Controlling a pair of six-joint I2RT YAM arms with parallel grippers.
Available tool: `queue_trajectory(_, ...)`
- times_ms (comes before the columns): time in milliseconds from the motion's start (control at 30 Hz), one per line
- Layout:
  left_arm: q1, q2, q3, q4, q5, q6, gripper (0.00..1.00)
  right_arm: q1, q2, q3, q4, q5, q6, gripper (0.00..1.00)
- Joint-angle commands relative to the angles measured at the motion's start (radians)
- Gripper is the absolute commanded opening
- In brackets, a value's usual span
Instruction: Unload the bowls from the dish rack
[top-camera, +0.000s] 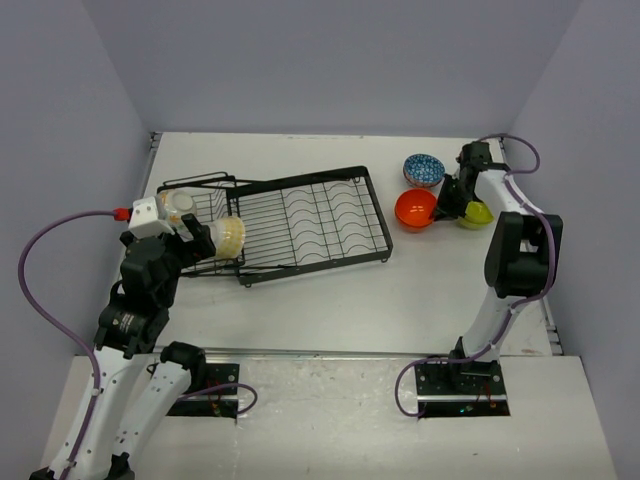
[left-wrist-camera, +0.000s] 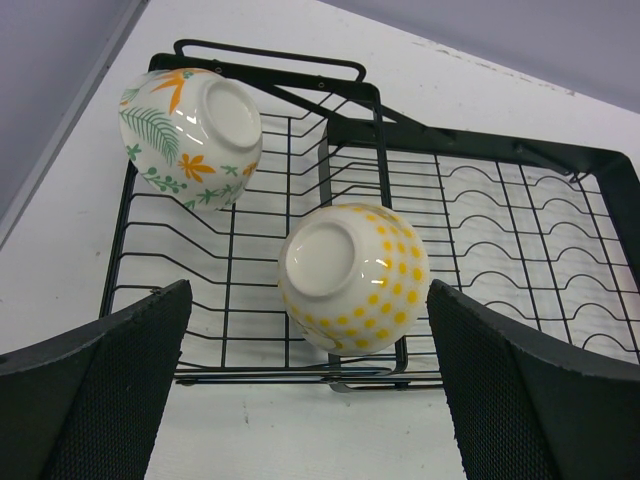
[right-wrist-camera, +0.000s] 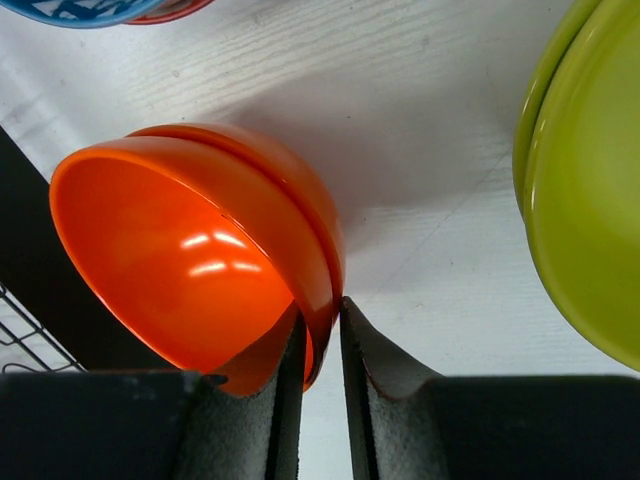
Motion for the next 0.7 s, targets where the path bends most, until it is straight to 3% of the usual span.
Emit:
queue_trajectory(0, 0.003, -0.004, -0.002, 0.039, 0.004, 0.009, 1.0, -0.001, -0.05, -0.016, 0.027, -0.035, 0.015, 0.19)
queue_trajectory(100, 0.004, -0.004, -0.002, 0.039, 0.006, 0.009, 1.0, -0.001, -0.073, -0.023, 0.04, -0.038, 0.018, 0.14)
queue_trajectory(233, 0.004, -0.002, -0.002, 0.039, 0.004, 0.009, 1.0, 0.001, -0.074, -0.017, 0.036, -0.054, 0.02, 0.16)
queue_trajectory(333, 0.004, -0.001, -0.002, 0.037, 0.004, 0.009, 1.0, 0.002, -0.1, -0.023, 0.039, -0.041, 0.027, 0.37)
queue_trajectory(433, 0.004, 0.007, 0.0, 0.037, -0.002, 0.01, 1.0, 0.002, -0.151, -0.033, 0.044, -0.039, 0.032, 0.48)
queue_trajectory(467, 0.004, 0.011, 0.006, 0.031, -0.008, 0.01, 1.0, 0.001, -0.168, -0.033, 0.044, -0.039, 0.032, 0.62)
queue_trajectory(500, 0.003, 0.015, 0.009, 0.026, -0.014, 0.009, 1.0, 0.002, -0.186, -0.031, 0.042, -0.038, 0.032, 0.92)
queue_trajectory(533, 0.004, 0.019, 0.012, 0.023, -0.023, 0.009, 1.0, 0.002, -0.211, -0.034, 0.044, -0.035, 0.035, 0.99)
queue_trajectory(667, 0.004, 0.054, 0.063, -0.046, -0.047, -0.04, 1.0, 0.056, -0.448, -0.098, 0.086, 0.017, 0.046, 0.99)
